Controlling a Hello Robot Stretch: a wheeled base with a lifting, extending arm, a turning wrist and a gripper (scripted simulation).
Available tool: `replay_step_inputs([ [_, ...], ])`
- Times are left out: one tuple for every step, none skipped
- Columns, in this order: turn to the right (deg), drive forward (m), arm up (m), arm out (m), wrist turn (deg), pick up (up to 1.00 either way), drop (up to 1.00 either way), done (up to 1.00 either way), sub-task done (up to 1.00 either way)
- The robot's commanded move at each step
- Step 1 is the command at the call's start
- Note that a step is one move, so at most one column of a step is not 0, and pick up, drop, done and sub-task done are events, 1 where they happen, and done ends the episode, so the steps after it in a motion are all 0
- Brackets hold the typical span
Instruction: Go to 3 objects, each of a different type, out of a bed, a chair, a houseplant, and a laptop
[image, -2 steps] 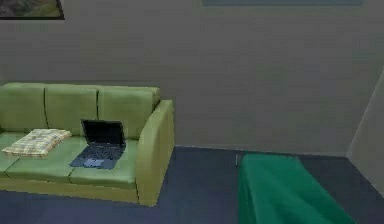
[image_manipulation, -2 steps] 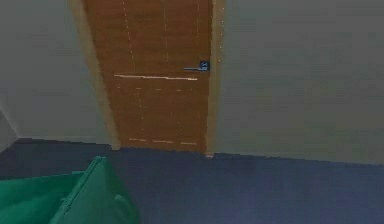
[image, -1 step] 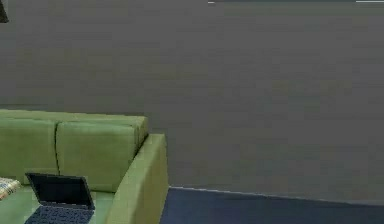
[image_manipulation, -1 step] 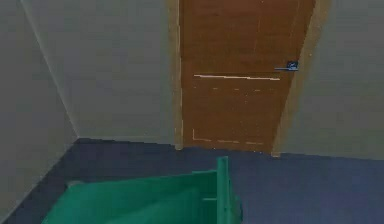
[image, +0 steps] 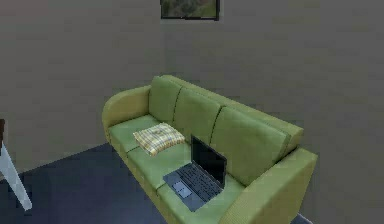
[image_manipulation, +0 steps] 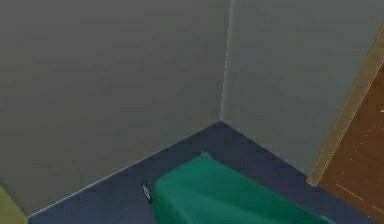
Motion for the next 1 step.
replay_step_inputs([
  [0.0, 0.00, 0.00, 0.00, 0.0, 0.00, 0.00, 1.00, 0.00],
])
